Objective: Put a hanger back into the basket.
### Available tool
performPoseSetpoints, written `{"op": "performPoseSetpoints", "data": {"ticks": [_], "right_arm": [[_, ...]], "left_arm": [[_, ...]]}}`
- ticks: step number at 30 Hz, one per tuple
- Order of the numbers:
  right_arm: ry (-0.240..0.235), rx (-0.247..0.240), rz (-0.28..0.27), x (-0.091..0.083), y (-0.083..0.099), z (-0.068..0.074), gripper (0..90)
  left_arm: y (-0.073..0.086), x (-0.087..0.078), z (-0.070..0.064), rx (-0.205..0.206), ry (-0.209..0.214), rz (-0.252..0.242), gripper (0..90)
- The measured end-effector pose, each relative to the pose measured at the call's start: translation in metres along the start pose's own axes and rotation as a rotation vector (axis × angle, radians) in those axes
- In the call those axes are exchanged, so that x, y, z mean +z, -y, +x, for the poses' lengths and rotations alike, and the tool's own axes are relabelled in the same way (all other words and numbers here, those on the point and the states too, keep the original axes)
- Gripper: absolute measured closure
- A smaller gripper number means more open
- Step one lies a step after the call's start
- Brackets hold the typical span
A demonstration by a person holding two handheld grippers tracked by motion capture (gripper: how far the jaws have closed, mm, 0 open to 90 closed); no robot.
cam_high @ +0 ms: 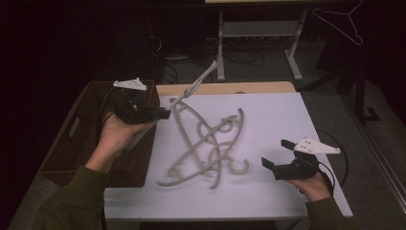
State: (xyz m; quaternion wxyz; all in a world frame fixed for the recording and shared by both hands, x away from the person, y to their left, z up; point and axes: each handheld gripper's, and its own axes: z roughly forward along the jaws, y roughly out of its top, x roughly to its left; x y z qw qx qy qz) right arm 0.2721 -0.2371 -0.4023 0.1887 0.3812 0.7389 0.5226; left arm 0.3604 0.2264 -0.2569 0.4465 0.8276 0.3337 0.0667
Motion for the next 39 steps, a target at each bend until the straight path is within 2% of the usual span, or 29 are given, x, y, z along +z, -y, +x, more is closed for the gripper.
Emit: {"op": "performPoseSetpoints", "data": {"ticks": [8, 14, 24, 39], "right_arm": [[0.001, 0.001, -0.001, 0.0, 0.0, 0.0, 0.0], [-0.001, 0.001, 0.004, 0.001, 0.0, 0.001, 0.0], [0.001, 0.003, 0.005, 0.002, 0.0, 0.001, 0.0], [0.009, 0.0, 0.004, 0.002, 0.0, 0.001, 0.0]], "left_arm": [[0.006, -0.016, 0.012, -0.008, -0.023, 0.004, 82.7], [0.012, -0.037, 0.026, -0.02, -0.053, -0.01, 82.7], [0.028, -0.066, 0.043, -0.037, -0.099, -0.005, 82.7], [0.051, -0.091, 0.065, -0.074, -0.138, 0.009, 82.7]]}}
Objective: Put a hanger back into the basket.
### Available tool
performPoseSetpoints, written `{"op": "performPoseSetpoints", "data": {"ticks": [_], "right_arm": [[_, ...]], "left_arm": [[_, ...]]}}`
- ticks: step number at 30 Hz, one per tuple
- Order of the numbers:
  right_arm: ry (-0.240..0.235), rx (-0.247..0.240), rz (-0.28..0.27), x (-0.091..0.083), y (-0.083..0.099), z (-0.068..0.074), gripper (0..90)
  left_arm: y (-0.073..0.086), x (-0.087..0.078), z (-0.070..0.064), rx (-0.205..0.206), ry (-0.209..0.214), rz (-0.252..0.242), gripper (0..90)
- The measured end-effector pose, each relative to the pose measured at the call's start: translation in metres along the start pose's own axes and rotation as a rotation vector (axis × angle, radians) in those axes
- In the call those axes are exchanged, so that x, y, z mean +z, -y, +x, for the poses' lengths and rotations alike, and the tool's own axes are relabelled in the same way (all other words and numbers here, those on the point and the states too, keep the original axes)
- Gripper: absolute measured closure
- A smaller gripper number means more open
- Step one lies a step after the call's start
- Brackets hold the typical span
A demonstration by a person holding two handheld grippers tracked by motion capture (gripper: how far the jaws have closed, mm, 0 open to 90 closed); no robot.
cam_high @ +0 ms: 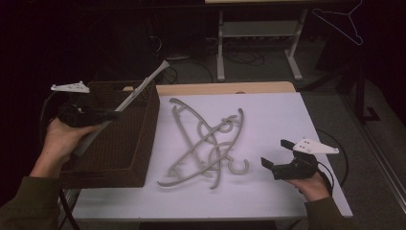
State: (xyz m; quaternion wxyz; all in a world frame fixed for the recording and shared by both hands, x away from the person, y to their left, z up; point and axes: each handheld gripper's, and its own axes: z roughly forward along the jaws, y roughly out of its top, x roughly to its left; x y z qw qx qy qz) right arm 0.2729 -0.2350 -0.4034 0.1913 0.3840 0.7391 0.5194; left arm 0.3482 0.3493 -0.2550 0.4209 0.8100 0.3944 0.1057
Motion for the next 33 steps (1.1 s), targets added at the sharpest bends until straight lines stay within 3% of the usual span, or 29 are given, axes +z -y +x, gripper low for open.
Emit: {"op": "performPoseSetpoints", "data": {"ticks": [17, 33], "right_arm": [[0.007, -0.007, 0.005, 0.001, 0.0, 0.0, 0.0], [0.01, 0.0, 0.01, 0.002, 0.0, 0.001, 0.0]], "left_arm": [[0.034, -0.021, 0.027, -0.047, -0.051, 0.044, 82.7], [0.048, -0.025, 0.035, -0.051, -0.059, 0.105, 82.7]]}}
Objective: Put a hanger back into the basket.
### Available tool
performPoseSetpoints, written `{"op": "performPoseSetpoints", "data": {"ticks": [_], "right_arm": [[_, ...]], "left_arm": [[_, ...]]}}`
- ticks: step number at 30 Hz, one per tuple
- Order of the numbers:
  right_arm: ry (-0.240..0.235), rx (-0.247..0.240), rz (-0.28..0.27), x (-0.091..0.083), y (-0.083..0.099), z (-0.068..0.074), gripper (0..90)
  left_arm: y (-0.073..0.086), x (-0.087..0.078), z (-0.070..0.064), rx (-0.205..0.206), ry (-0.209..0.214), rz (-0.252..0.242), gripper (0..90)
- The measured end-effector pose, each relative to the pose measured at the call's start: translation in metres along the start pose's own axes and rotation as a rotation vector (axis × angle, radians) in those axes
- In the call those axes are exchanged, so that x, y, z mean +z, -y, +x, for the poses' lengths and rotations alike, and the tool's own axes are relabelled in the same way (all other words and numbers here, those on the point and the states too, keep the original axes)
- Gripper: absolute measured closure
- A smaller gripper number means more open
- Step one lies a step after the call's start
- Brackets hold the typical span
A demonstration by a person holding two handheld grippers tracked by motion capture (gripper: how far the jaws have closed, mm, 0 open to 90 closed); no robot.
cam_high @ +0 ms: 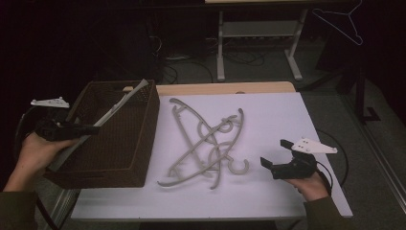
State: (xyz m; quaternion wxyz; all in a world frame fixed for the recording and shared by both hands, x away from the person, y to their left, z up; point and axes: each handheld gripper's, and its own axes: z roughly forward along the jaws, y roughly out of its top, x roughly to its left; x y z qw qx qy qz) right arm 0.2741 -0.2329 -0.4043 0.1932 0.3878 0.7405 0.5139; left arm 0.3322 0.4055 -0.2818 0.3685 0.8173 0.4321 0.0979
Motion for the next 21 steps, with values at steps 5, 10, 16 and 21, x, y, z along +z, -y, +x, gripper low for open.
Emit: {"op": "performPoseSetpoints", "data": {"ticks": [5, 10, 16, 21], "right_arm": [[0.0, -0.002, 0.001, 0.0, 0.0, 0.0, 0.0], [0.0, -0.003, 0.0, 0.0, 0.0, -0.001, 0.0], [0.004, -0.003, -0.001, 0.0, 0.0, -0.002, 0.0], [0.003, 0.0, 0.001, 0.0, 0.001, -0.001, 0.0]], "left_arm": [[0.001, 0.004, 0.001, -0.005, 0.004, 0.015, 82.6], [0.001, 0.012, 0.004, 0.008, 0.007, 0.049, 82.6], [0.004, 0.02, 0.012, 0.013, 0.009, 0.078, 82.6], [0.011, 0.028, 0.019, 0.006, 0.011, 0.091, 82.5]]}}
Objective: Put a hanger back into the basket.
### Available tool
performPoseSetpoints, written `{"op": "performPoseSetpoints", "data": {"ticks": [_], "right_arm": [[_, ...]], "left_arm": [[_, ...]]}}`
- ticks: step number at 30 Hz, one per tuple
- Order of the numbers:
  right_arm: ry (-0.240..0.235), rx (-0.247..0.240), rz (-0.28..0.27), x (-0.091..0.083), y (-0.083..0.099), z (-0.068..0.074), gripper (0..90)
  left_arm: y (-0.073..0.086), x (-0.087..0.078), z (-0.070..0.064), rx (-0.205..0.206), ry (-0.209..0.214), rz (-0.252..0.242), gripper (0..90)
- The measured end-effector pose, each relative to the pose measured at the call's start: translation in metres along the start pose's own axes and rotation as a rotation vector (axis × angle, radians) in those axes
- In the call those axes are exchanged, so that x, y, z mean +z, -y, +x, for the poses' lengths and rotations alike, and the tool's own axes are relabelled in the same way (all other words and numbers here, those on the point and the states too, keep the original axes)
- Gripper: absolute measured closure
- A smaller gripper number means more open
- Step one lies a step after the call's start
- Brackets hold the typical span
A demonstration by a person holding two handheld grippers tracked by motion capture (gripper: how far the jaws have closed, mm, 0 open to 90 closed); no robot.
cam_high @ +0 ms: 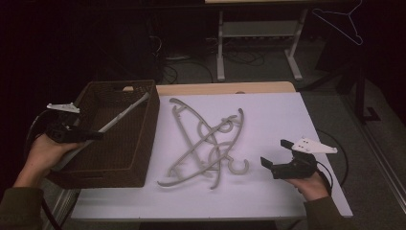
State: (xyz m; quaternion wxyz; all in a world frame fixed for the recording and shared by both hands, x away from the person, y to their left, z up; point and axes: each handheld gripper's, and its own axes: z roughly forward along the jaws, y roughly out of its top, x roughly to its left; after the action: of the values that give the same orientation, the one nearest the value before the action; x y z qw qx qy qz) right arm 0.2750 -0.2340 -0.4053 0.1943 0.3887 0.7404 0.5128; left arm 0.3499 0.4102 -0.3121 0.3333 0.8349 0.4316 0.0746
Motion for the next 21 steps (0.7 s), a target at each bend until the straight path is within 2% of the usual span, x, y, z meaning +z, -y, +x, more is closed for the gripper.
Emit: {"op": "performPoseSetpoints", "data": {"ticks": [6, 8, 11, 13, 21], "right_arm": [[0.0, 0.002, 0.003, 0.0, 0.0, 0.0, 0.0], [-0.001, 0.003, 0.003, 0.0, 0.0, 0.0, 0.0], [0.0, 0.004, 0.002, 0.001, 0.0, 0.0, 0.0], [-0.001, 0.003, 0.005, 0.0, 0.0, 0.001, 0.0], [0.001, 0.002, 0.002, 0.001, 0.0, 0.0, 0.0]], "left_arm": [[0.007, 0.004, 0.007, -0.004, 0.004, 0.015, 82.5], [0.009, 0.006, 0.009, 0.002, -0.006, 0.031, 82.5], [0.012, 0.01, 0.012, -0.014, -0.004, 0.033, 82.5], [0.013, 0.012, 0.013, -0.005, -0.004, 0.045, 82.5], [0.019, 0.019, 0.018, -0.03, 0.031, 0.042, 82.2]]}}
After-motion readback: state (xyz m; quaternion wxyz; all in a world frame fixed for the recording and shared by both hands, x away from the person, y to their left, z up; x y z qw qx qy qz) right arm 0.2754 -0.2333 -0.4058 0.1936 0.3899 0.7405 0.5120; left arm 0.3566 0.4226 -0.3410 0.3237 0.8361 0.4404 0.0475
